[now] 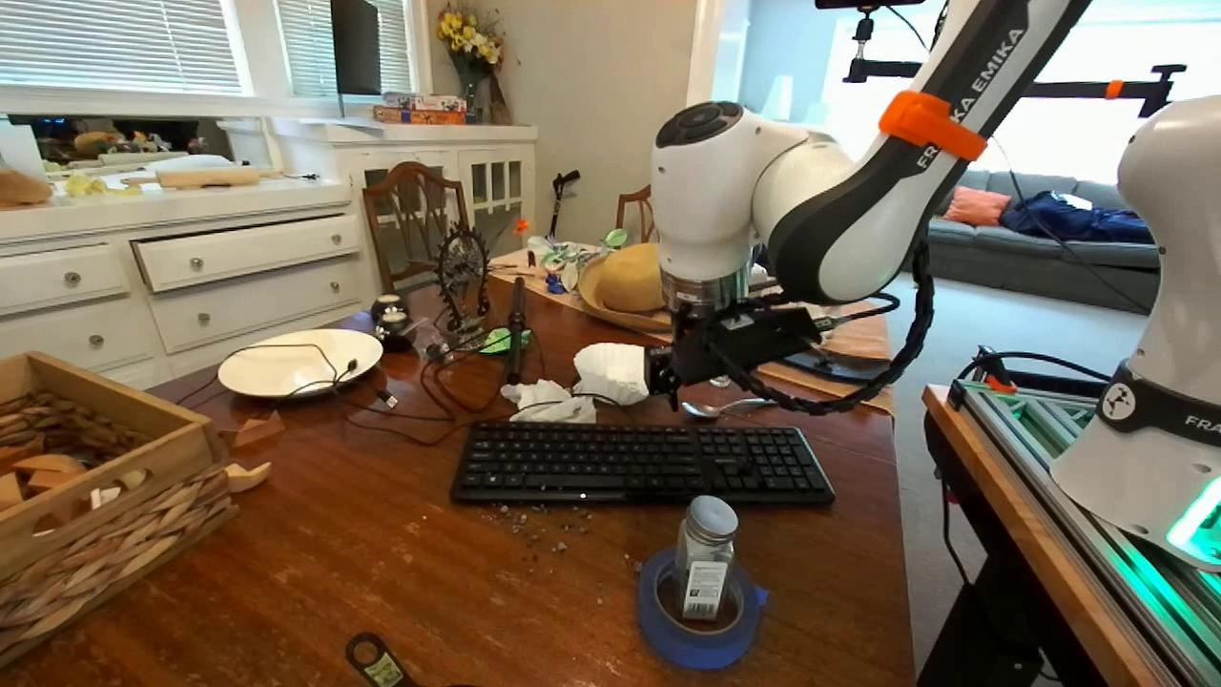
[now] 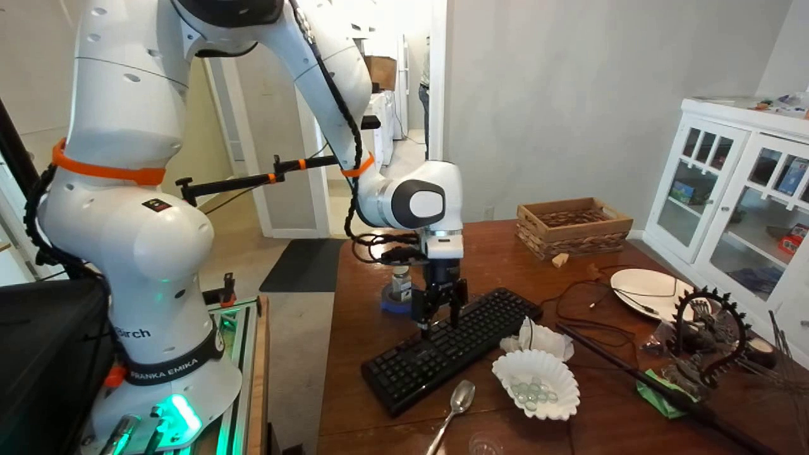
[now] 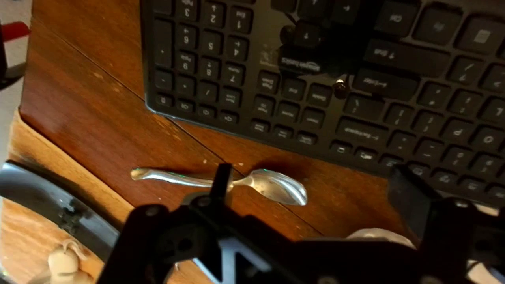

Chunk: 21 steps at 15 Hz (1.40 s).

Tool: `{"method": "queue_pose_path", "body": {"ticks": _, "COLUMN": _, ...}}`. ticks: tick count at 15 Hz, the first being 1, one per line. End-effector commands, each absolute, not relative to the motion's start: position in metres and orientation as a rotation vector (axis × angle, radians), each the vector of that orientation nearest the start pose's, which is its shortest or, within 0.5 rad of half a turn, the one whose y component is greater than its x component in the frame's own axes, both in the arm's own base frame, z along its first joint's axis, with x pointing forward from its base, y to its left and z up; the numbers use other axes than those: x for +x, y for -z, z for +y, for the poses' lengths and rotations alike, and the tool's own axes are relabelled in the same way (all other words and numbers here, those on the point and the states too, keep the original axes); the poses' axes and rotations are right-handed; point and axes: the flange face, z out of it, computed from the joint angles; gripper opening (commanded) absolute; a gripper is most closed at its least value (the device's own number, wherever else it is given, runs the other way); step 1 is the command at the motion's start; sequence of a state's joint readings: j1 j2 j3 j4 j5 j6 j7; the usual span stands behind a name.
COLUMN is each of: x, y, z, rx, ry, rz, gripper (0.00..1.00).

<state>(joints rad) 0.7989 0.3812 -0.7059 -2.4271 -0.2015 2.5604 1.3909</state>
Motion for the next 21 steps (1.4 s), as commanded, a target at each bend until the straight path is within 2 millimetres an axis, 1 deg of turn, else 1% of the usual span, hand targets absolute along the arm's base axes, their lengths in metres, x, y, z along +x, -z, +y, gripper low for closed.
{"method": "queue_pose_path", "body": {"ticks": 1, "x": 0.478, "y": -0.173, "z": 0.004, "rx": -2.786, "ry": 0.031, "rz": 2.067, "gripper": 1.0}}
{"method": "queue_pose_path", "body": {"ticks": 3, "x": 0.488, "y": -0.173, "z": -0.009, "rx": -2.659, "ry": -0.03, "rz": 2.156, "gripper": 1.0}}
{"method": "queue_pose_path", "body": {"ticks": 4, "x": 0.481, "y": -0.169, "z": -0.003, "rx": -2.771, "ry": 0.043, "rz": 2.061, "gripper": 1.0}}
{"method": "queue_pose_path", "body": {"ticks": 6, "x": 0.485, "y": -0.168, "z": -0.011, "rx": -2.772, "ry": 0.036, "rz": 2.055, "gripper": 1.0}}
{"method": "queue_pose_path", "body": {"ticks": 7, "x": 0.485, "y": -0.167, "z": -0.011, "rx": -2.777, "ry": 0.035, "rz": 2.051, "gripper": 1.0}}
{"method": "queue_pose_path", "body": {"ticks": 12, "x": 0.484, "y": -0.166, "z": -0.005, "rx": -2.782, "ry": 0.037, "rz": 2.042, "gripper": 1.0}}
{"method": "queue_pose_path", "body": {"ticks": 13, "x": 0.483, "y": -0.167, "z": -0.005, "rx": -2.821, "ry": 0.054, "rz": 1.979, "gripper": 1.0}}
{"method": "queue_pose_path", "body": {"ticks": 15, "x": 0.483, "y": -0.166, "z": -0.008, "rx": -2.872, "ry": 0.075, "rz": 1.911, "gripper": 1.0}}
{"method": "queue_pose_path", "body": {"ticks": 18, "x": 0.497, "y": -0.172, "z": -0.016, "rx": -2.909, "ry": 0.117, "rz": 1.824, "gripper": 1.0}}
{"method": "queue_pose_path", "body": {"ticks": 21, "x": 0.516, "y": -0.18, "z": -0.015, "rx": -2.923, "ry": 0.164, "rz": 1.749, "gripper": 1.0}}
